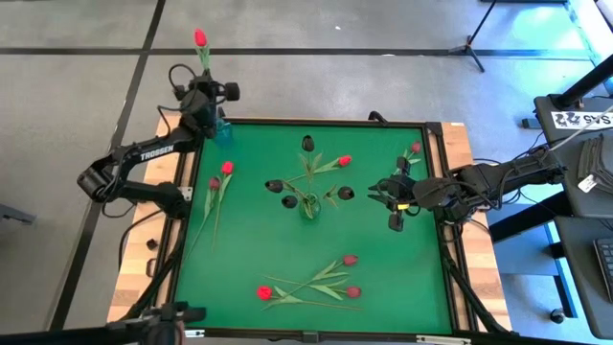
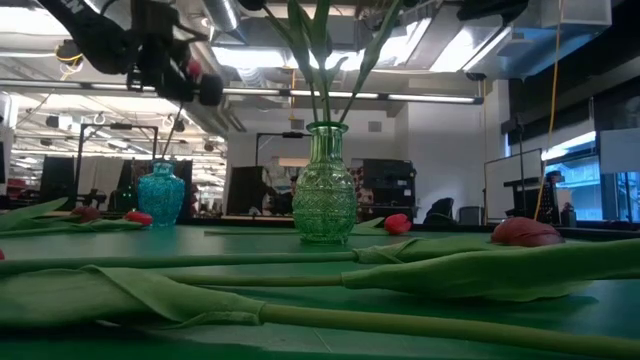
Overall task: Sort flowers into vase by color
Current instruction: Put the red tulip into the top blue vase
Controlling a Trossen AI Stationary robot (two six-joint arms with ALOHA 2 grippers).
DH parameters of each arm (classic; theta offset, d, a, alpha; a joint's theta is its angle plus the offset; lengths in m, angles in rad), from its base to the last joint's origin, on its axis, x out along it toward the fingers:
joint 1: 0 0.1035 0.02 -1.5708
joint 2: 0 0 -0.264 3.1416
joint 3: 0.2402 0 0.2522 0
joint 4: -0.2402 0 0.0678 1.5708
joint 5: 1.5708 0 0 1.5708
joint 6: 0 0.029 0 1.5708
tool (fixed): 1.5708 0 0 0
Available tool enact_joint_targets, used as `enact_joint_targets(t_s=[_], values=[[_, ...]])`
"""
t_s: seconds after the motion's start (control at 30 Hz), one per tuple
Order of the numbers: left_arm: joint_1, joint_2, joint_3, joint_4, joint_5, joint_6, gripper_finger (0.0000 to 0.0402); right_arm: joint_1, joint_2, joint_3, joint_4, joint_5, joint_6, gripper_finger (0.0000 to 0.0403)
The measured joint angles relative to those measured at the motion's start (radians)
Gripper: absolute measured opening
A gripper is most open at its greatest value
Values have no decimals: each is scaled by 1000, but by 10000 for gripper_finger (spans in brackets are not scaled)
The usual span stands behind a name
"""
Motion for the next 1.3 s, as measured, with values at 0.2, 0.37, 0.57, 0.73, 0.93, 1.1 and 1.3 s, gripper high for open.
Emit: enact_joint_targets(t_s=[0.2,0.37,0.57,0.73,0.93,1.1,1.3], values=[[-13,-1,0,-124,-20,-47,56,0,0,0,7,42,-26,85],[-34,-34,1,-197,-23,-57,89,0,0,0,18,45,-32,85],[-67,-113,1,-408,-7,-190,108,0,0,0,19,45,-40,85],[-113,-197,1,-551,51,-281,109,0,0,0,19,46,-43,85],[-176,-291,15,-718,104,-317,109,0,0,0,19,45,-44,85],[-183,-341,122,-1014,201,-395,109,0,0,0,19,43,-43,85],[-188,-344,285,-1444,396,-446,109,0,0,0,19,42,-34,85]])
